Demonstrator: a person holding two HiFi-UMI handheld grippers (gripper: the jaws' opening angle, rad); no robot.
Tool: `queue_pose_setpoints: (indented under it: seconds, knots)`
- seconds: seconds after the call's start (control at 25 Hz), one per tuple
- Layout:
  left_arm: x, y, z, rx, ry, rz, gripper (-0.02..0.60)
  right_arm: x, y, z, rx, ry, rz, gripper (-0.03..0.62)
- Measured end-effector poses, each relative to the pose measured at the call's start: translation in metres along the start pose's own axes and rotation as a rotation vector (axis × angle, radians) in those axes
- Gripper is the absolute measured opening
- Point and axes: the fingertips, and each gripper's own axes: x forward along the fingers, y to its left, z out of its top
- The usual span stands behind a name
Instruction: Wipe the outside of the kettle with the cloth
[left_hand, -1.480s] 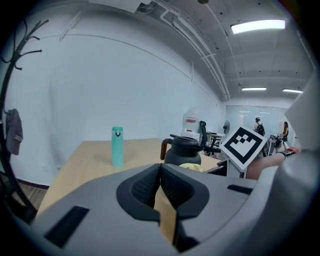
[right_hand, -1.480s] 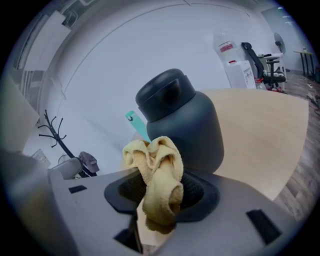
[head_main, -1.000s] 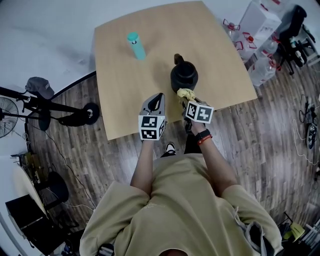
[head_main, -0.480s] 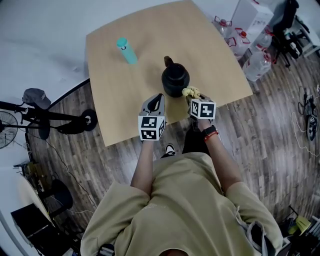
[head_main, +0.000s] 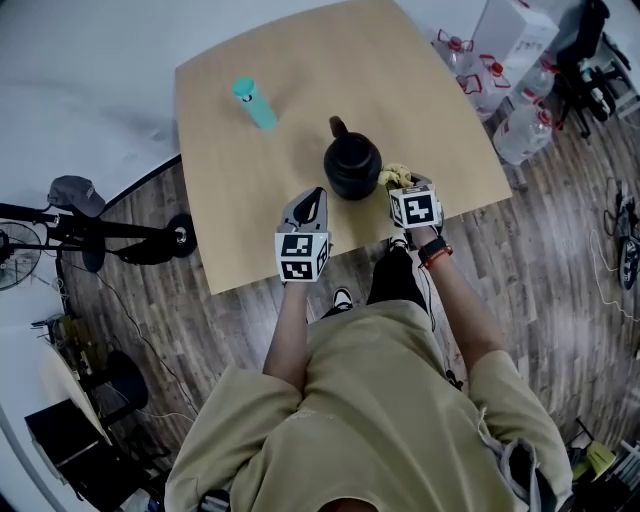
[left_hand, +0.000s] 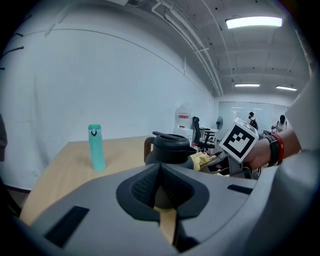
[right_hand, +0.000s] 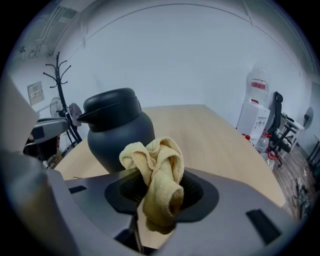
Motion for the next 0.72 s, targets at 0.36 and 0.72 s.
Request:
queue_pose_setpoints:
  seconds: [0.36,0.72]
  knots:
    - [0.013,0.018,0.005,-0.022,0.008,0.075,0.025,0.032,-0.027,0.032,-0.152,0.031,0.005,0.170]
    - [0.024,0.033,0.007,-0.047,0.012,0.128,0.025,0.062,-0.033,0.057,-0.217,0.032,0.045,0.170]
